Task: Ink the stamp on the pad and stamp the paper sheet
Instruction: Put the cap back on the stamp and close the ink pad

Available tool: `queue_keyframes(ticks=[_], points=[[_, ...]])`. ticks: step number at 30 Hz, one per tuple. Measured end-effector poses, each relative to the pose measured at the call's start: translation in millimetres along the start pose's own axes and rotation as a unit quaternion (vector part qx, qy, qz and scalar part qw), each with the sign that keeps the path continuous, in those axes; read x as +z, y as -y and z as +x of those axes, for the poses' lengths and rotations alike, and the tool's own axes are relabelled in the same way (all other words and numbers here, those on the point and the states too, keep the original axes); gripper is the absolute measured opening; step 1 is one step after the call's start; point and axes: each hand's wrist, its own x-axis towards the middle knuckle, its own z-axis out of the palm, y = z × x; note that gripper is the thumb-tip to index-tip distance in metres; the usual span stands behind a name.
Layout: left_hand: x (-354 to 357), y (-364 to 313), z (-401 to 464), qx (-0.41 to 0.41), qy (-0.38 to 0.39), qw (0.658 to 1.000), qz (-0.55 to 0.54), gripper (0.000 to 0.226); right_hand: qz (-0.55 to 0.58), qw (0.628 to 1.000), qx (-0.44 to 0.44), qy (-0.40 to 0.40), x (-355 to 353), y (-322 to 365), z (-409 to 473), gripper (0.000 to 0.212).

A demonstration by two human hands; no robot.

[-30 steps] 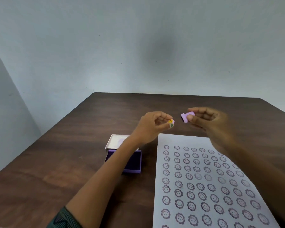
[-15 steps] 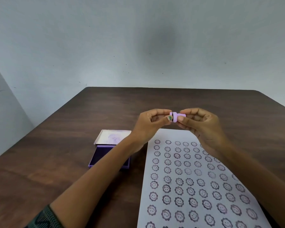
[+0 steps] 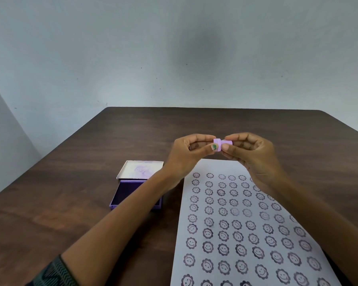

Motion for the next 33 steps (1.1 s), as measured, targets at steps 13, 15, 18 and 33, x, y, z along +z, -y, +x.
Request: queue_keyframes(ticks=[13, 15, 18, 33], points=[[0, 2, 0, 0.041, -0.002, 0.999, 0.026, 0.03, -0.064, 0.998, -0.024, -0.003, 0, 1, -1, 0.029], [0, 3, 0, 0.049, -0.001, 0.998, 0.043, 0.03, -0.071, 0.997, -0.03, -0.004, 0, 1, -1, 0.03], [-1, 7, 2, 0.093, 0.004, 0.986, 0.139, 0.03, -0.099, 0.994, -0.048, -0.004, 2, -1, -2, 0.029], [-23, 8, 7, 0.077, 0.047, 0.937, 0.339, 0.029, -0.309, 0.944, -0.115, 0.004, 18, -13, -11, 0.029]])
